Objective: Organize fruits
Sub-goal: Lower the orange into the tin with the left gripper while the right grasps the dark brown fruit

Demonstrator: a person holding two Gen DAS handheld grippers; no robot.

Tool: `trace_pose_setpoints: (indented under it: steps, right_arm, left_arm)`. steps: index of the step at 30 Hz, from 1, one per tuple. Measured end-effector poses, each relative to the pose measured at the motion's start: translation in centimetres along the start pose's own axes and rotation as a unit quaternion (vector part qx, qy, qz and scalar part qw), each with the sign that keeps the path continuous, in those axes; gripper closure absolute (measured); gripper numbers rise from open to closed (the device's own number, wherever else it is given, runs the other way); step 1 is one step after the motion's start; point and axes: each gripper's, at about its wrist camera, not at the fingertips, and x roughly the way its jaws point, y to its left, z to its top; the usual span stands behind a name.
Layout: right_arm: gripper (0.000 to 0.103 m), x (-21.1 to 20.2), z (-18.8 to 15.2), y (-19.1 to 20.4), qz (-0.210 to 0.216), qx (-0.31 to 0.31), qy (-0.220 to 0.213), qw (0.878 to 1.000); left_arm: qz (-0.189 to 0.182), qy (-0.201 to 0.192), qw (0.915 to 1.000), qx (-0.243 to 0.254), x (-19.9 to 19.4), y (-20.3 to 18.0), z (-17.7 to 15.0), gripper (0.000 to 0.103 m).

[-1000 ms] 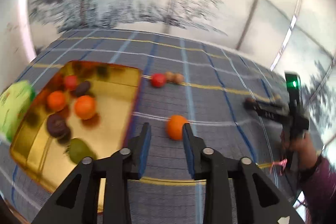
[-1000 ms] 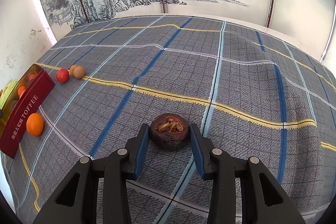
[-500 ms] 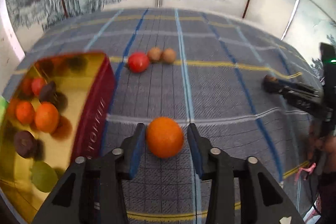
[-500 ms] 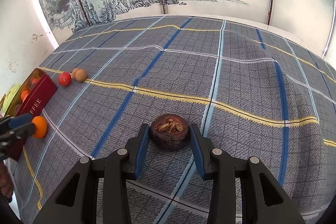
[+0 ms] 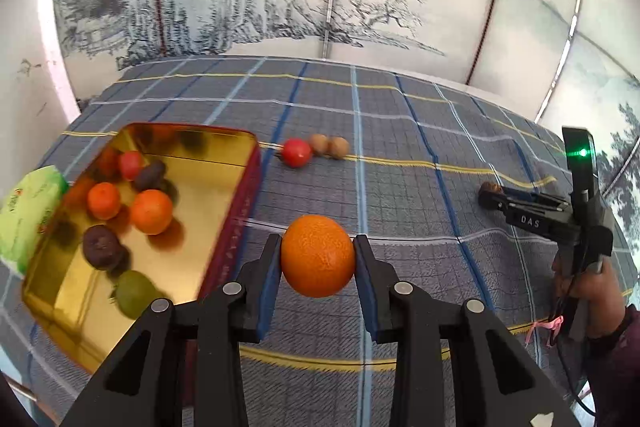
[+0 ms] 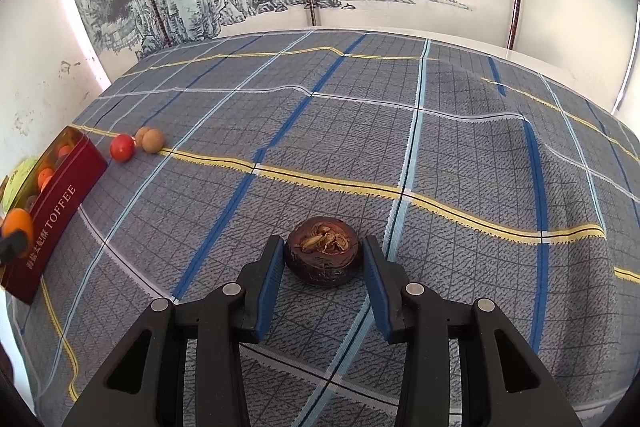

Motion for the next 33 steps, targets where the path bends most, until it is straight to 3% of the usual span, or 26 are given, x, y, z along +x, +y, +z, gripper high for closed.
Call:
trace_pose_setpoints:
  steps: [12, 21, 33]
  right_arm:
    - [0.059, 0.2, 0.1, 0.5, -0.007, -0.011, 0.003, 1.000]
    - [0.053, 0.5, 0.1, 1.2, -0.013, -0.025, 0.006, 1.000]
    - [0.053, 0.6, 0.1, 1.4, -0.019, -0.031, 0.007, 0.999]
  left_arm:
    - [0.050, -0.011, 0.9986, -0.012, -1.9, 3.2, 0.3, 0.072]
    - [0.066, -0.007, 0.9976, -0.020, -1.6, 4.8, 0.0, 0.072]
    - [0.092, 0.001, 0.9949, -0.041, -0.9, 7.6, -0.7, 0.072]
